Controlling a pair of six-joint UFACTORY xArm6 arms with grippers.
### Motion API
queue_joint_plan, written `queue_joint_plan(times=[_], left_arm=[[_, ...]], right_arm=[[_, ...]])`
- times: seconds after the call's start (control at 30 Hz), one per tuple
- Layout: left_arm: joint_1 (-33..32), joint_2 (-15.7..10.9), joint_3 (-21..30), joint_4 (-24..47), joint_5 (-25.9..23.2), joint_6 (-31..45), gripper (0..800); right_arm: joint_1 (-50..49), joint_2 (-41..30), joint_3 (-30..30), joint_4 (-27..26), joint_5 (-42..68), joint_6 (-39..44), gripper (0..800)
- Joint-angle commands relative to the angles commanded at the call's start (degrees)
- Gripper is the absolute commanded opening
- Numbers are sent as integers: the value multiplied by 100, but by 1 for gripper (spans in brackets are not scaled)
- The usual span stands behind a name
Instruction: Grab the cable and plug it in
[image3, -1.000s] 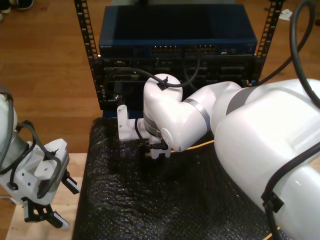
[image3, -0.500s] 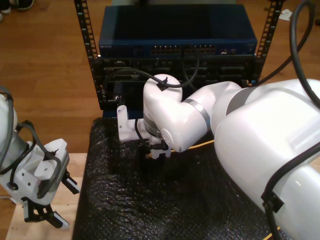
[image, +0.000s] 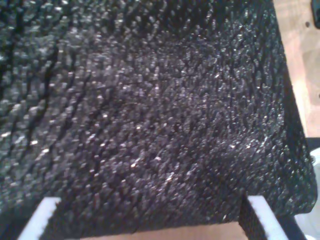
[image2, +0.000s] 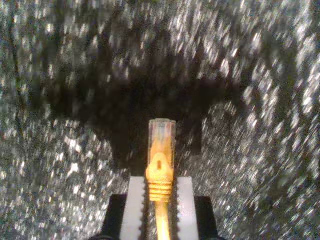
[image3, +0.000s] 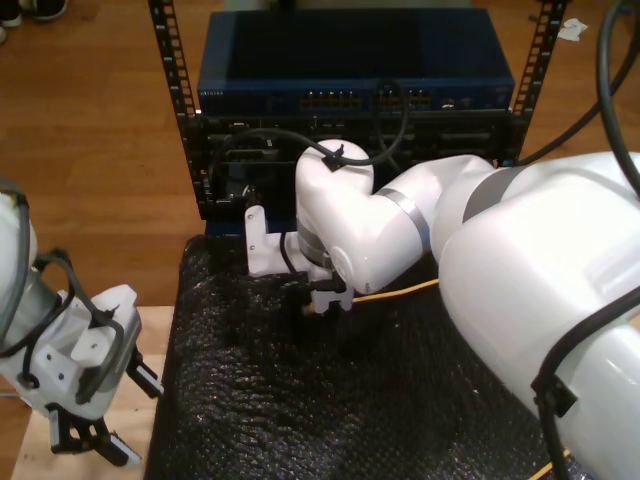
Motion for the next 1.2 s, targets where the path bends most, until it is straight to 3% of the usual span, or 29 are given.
queue_joint_plan(times=[0.47, 1.2], left_arm=[[9, -53, 9, -281, 70, 9, 799], [0, -70, -70, -695, 290, 0, 799]], right_arm=[[-229, -290, 44, 79, 431, -343, 6], [-501, -1389, 62, 1978, 1670, -1626, 6]])
